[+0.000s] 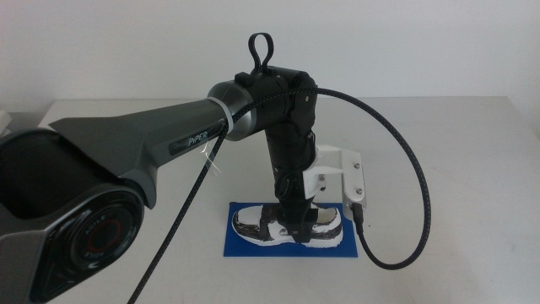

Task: Use one arm to grab the shoe from the table and place it on the mat.

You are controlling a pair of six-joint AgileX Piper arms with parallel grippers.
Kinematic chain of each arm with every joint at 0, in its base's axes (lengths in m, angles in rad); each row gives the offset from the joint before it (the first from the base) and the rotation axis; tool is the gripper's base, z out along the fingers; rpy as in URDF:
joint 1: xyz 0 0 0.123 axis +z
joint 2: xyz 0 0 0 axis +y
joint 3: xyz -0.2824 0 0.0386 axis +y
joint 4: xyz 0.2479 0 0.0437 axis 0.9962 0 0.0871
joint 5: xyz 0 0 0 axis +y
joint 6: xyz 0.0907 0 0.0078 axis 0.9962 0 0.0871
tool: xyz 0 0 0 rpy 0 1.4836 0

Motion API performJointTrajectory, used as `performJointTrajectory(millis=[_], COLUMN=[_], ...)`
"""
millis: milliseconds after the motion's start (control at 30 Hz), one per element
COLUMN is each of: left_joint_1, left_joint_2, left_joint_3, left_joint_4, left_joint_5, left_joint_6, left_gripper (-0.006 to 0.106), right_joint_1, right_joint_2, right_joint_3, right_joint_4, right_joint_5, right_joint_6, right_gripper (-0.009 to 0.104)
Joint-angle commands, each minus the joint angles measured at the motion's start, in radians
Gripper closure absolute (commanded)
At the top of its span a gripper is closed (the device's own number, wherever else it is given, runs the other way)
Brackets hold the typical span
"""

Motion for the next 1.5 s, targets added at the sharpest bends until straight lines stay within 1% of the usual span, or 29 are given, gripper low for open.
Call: performJointTrajectory(millis=[0,100,133,167,267,400,633,1100,1200,1467], left_joint_1=[-0.002,-0.002,-0.002,-0.002,-0.002,-0.002,-0.002,-0.002,-0.002,0.033], left_joint_2=[-0.058,-0.058,-0.059,-0.059,-0.059,-0.059,-0.098,-0.269,-0.333,-0.512], left_joint_3=[-0.021,-0.021,-0.021,-0.021,-0.021,-0.023,-0.027,-0.027,-0.027,-0.027], left_joint_4=[0.001,0.001,0.002,0.002,0.004,0.007,0.046,0.127,0.156,0.187], left_joint_5=[0.002,0.002,0.023,0.030,0.040,0.053,0.116,0.115,0.115,0.114], left_joint_6=[-0.003,-0.003,-0.003,-0.004,-0.004,-0.004,-0.015,-0.134,-0.204,-0.536], left_gripper=[0.098,0.089,0.051,0.032,0.007,0.007,0.007,0.007,0.007,0.007], right_joint_1=[-0.005,-0.005,-0.005,-0.005,-0.005,-0.005,-0.005,-0.005,-0.005,-0.005], right_joint_2=[-0.020,-0.020,-0.020,-0.020,-0.020,-0.020,-0.020,-0.020,-0.020,-0.020], right_joint_3=[-0.010,-0.010,-0.010,-0.010,-0.010,-0.010,-0.010,-0.010,-0.010,-0.010], right_joint_4=[-0.008,-0.008,-0.008,-0.008,-0.008,-0.008,-0.008,-0.008,-0.008,-0.008], right_joint_5=[-0.079,-0.079,-0.079,-0.079,-0.079,-0.079,-0.079,-0.079,-0.079,-0.079], right_joint_6=[-0.013,-0.013,-0.013,-0.013,-0.013,-0.013,-0.013,-0.013,-0.013,-0.013], right_gripper=[0.029,0.029,0.029,0.029,0.029,0.029,0.029,0.029,0.029,0.029])
